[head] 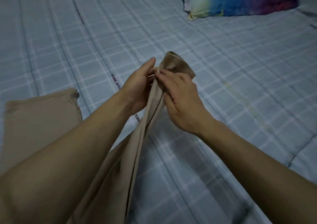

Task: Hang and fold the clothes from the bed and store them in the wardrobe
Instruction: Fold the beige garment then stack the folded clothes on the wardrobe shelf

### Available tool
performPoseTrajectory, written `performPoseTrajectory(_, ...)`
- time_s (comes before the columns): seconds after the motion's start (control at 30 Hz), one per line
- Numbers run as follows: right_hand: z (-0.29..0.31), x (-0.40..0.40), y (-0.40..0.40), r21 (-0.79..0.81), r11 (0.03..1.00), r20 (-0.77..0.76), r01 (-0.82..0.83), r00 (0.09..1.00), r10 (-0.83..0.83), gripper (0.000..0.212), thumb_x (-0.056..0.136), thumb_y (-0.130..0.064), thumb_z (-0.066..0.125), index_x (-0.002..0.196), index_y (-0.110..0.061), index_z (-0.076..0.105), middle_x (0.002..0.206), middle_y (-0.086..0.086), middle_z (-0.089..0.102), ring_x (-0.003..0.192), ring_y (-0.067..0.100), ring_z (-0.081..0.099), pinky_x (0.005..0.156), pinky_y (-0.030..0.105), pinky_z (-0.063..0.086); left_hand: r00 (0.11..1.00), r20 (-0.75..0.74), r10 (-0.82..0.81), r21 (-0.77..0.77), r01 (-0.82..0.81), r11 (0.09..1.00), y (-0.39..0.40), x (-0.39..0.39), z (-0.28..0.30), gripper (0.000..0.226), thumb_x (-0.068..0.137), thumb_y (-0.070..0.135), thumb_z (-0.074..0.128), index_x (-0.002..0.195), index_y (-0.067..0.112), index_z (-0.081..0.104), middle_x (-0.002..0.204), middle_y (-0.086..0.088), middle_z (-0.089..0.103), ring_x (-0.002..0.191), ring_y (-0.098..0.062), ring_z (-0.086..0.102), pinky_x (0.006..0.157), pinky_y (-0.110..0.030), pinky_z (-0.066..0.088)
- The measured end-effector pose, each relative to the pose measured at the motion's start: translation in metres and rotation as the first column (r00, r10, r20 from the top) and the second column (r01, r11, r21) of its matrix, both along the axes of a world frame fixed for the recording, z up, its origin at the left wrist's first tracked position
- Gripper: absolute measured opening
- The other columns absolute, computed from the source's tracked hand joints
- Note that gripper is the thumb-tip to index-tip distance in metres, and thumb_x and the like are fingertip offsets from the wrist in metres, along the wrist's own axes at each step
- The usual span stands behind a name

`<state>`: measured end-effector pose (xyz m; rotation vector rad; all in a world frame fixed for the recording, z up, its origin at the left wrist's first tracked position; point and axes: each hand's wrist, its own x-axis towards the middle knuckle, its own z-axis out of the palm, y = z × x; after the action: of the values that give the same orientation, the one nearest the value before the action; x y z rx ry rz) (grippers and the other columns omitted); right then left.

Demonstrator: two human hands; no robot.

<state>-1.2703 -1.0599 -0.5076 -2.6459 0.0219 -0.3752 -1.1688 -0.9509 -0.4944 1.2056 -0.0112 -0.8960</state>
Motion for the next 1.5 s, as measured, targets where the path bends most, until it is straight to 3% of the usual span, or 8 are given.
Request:
performPoseTrajectory(0.13,-0.038,0.016,-0.008,0.225,0.973,-0.372,-0.045,0.920,0.128,0.054,0.102,-0.012,0.044,0.153,-0.009,0.025,0.161,0.015,0.019,0.148,0.031,0.018,0.120,0.035,0.015,0.966,0.257,0.039,0.499,-0.167,0.851,0.018,0.020,-0.044,0.032,0.100,0.042,0.045,0.103,0.014,0.061,0.096,-0.009,0.061,0.079,-0.023,0.056,0.076,-0.035,0.047)
performPoseTrajectory(0.37,-0.098,-0.017,0.005,0.478,0.668,-0.515,0.570,0.798,-0.313,0.059,0.092,-0.049,0.059,0.137,-0.014,0.049,0.124,0.006,0.063,0.113,0.020,0.060,0.087,0.024,0.040,0.847,0.424,-0.321,0.719,-0.099,0.688,0.073,-0.021,-0.110,0.023,0.095,0.017,0.054,0.097,0.022,0.076,0.104,0.001,0.074,0.101,-0.021,0.065,0.095,-0.036,0.050)
performPoseTrajectory(0.53,-0.104,0.002,0.021,0.556,0.660,-0.407,0.506,0.858,-0.314,0.052,0.078,-0.047,0.076,0.117,-0.017,0.061,0.098,-0.005,0.066,0.083,0.007,0.063,0.073,0.019,0.049,0.796,0.541,-0.271,0.630,-0.171,0.758,0.058,-0.032,-0.111,0.032,0.094,0.015,0.055,0.123,0.022,0.067,0.121,0.004,0.069,0.113,-0.012,0.060,0.100,-0.024,0.042)
performPoseTrajectory(0.7,-0.100,0.033,0.028,0.517,0.693,-0.351,0.503,0.863,-0.364,0.037,0.068,-0.058,0.077,0.077,-0.024,0.064,0.072,-0.015,0.065,0.062,-0.005,0.058,0.051,0.006,0.038,0.886,0.439,-0.151,0.517,-0.112,0.848,0.040,-0.029,-0.101,0.035,0.080,0.010,0.049,0.086,0.035,0.072,0.096,0.008,0.074,0.102,-0.019,0.067,0.095,-0.039,0.052)
performPoseTrajectory(0.93,-0.101,0.057,0.011,0.576,0.536,-0.481,0.617,0.786,-0.388,0.035,0.069,-0.049,0.081,0.083,-0.019,0.070,0.086,-0.002,0.073,0.084,0.014,0.069,0.079,0.029,0.055,0.725,0.595,-0.347,0.495,0.010,0.869,0.033,-0.037,-0.095,0.052,0.078,-0.011,0.043,0.098,0.026,0.073,0.091,0.033,0.062,0.093,0.023,0.054,0.079,0.006,0.032)
performPoseTrajectory(1.17,-0.100,0.055,-0.008,0.555,0.565,-0.419,0.610,0.792,-0.443,0.010,0.080,-0.015,0.070,0.081,-0.021,0.061,0.086,-0.004,0.067,0.084,0.016,0.065,0.063,0.021,0.044,0.622,0.672,-0.403,0.562,-0.073,0.824,0.029,-0.044,-0.086,0.030,0.094,0.003,0.050,0.106,0.016,0.073,0.114,0.002,0.066,0.108,-0.010,0.058,0.099,-0.026,0.041)
performPoseTrajectory(1.33,-0.085,0.035,-0.034,0.959,0.196,-0.149,0.207,0.951,-0.271,0.024,0.072,-0.006,0.072,0.090,-0.022,0.073,0.090,0.002,0.075,0.086,0.015,0.072,0.072,0.026,0.055,0.547,0.821,-0.166,0.414,-0.369,0.832,0.025,-0.037,-0.072,0.019,0.097,0.013,0.052,0.102,0.017,0.070,0.104,0.007,0.064,0.093,-0.004,0.057,0.083,-0.027,0.044)
performPoseTrajectory(1.5,-0.113,0.016,-0.057,0.825,0.077,-0.482,0.560,0.768,-0.423,0.011,0.075,-0.003,0.074,0.081,-0.009,0.068,0.083,0.014,0.072,0.082,0.030,0.068,0.081,0.047,0.058,0.470,0.796,-0.382,0.557,-0.322,0.766,0.016,-0.045,-0.076,0.023,0.096,0.017,0.056,0.117,0.018,0.063,0.119,0.002,0.060,0.109,-0.018,0.053,0.094,-0.033,0.042)
